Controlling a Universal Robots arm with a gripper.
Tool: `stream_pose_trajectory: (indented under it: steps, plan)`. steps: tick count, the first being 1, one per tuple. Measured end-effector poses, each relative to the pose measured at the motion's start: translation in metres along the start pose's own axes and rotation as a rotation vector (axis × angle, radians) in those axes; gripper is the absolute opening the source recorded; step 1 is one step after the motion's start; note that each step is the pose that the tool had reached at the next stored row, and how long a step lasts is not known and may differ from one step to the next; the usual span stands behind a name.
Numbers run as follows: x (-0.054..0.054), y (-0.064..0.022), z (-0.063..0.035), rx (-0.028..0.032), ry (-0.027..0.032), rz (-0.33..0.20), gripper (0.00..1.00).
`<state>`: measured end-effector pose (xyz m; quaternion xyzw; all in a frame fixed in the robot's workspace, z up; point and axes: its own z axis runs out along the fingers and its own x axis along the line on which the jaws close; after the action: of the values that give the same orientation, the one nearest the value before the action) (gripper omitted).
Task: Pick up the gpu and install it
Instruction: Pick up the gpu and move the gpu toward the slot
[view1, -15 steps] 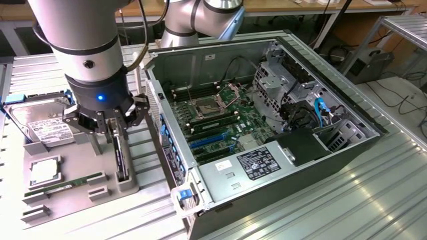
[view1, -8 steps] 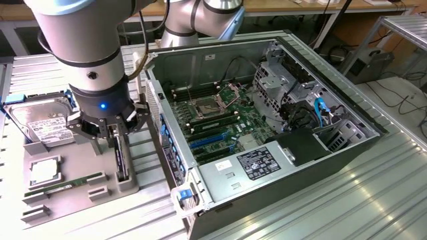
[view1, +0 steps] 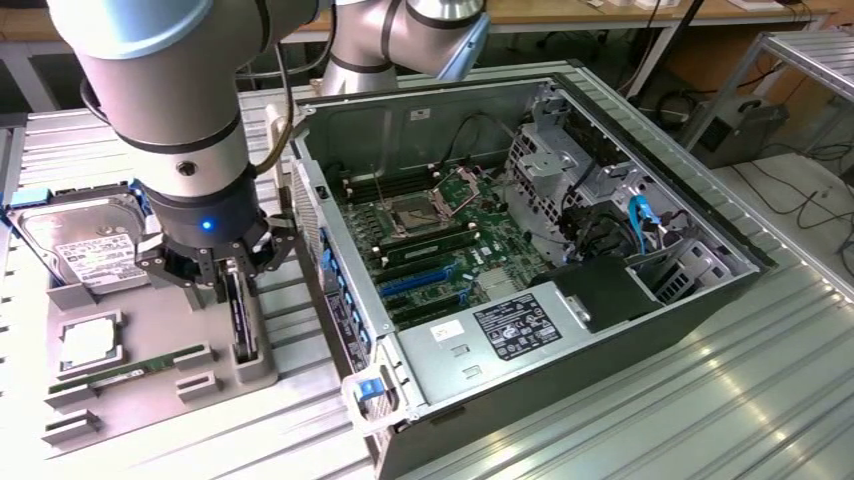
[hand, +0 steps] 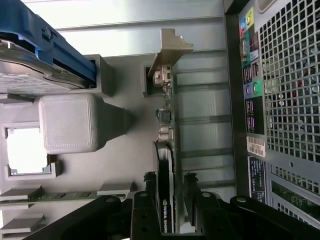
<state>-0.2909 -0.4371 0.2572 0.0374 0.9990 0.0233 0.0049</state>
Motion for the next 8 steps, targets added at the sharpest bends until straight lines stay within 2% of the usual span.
stream_pose_trajectory:
  steps: [5,8]
  plan:
    - [0.0026,0.0035,0.0055,0.0004,0.0068,0.000,0.36]
    - [0.0028,0.0040,0.0094,0.0005,0.0084,0.000,0.36]
